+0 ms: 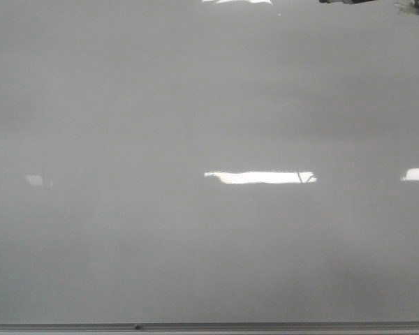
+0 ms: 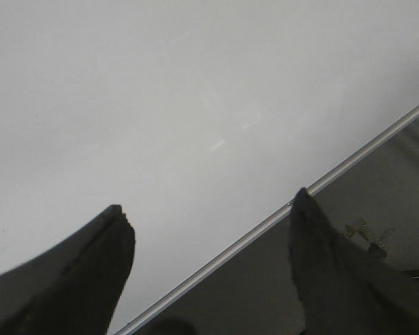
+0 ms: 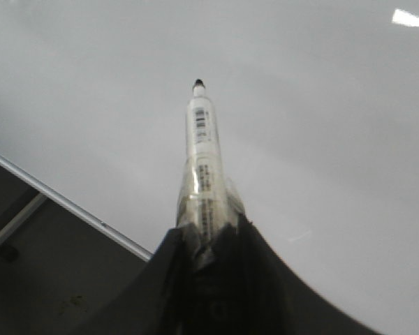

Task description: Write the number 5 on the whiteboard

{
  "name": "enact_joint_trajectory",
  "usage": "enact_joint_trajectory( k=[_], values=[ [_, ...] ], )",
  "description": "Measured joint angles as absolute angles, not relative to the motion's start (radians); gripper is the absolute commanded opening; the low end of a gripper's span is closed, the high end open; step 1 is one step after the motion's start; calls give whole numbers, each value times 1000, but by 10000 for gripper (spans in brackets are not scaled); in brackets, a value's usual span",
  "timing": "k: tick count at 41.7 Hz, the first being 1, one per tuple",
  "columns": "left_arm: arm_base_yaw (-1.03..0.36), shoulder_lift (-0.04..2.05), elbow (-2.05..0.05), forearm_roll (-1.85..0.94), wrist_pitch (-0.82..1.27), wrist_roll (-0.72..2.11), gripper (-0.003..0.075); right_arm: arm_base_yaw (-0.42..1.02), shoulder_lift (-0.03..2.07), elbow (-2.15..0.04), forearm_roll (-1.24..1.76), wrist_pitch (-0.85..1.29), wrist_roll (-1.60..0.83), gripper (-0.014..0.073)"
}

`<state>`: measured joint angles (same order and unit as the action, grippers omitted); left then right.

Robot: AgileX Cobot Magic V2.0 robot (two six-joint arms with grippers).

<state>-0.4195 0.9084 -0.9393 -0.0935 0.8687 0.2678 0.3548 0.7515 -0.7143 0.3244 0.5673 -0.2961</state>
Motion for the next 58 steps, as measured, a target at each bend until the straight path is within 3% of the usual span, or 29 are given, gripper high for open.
enact_joint_trajectory(
  k=[43, 58],
  values=[
    [-419, 910, -937, -109, 825, 268, 461, 383, 1333, -989, 335, 279, -300, -61],
    [-419, 910, -937, -109, 825, 268, 461, 392, 1435, -991, 339, 353, -311, -61]
  ],
)
